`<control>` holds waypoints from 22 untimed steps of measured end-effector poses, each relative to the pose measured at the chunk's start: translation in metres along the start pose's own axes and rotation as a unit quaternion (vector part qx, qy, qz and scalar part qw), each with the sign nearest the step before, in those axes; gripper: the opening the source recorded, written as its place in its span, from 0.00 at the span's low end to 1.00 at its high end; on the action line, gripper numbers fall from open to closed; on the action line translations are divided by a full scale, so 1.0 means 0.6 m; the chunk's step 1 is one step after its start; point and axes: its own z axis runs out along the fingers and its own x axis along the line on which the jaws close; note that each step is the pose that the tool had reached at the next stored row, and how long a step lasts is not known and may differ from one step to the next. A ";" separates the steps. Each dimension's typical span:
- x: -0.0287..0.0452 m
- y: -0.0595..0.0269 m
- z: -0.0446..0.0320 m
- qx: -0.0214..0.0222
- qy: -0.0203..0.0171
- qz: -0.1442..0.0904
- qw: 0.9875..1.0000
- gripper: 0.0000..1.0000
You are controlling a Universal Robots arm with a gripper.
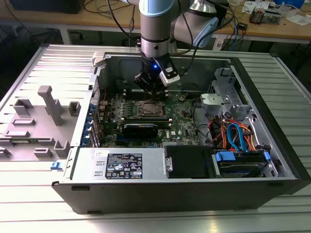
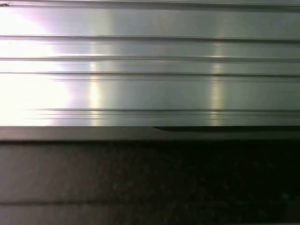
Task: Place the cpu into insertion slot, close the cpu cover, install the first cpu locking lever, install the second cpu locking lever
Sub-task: 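Install the first cpu locking lever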
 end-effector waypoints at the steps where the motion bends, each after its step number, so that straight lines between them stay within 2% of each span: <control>1: -0.001 0.000 0.000 0.000 0.000 0.000 1.000 0.11; 10: -0.005 0.001 0.005 0.000 0.000 0.000 1.000 0.11; 22: -0.005 0.001 0.004 0.000 0.000 0.000 1.000 0.11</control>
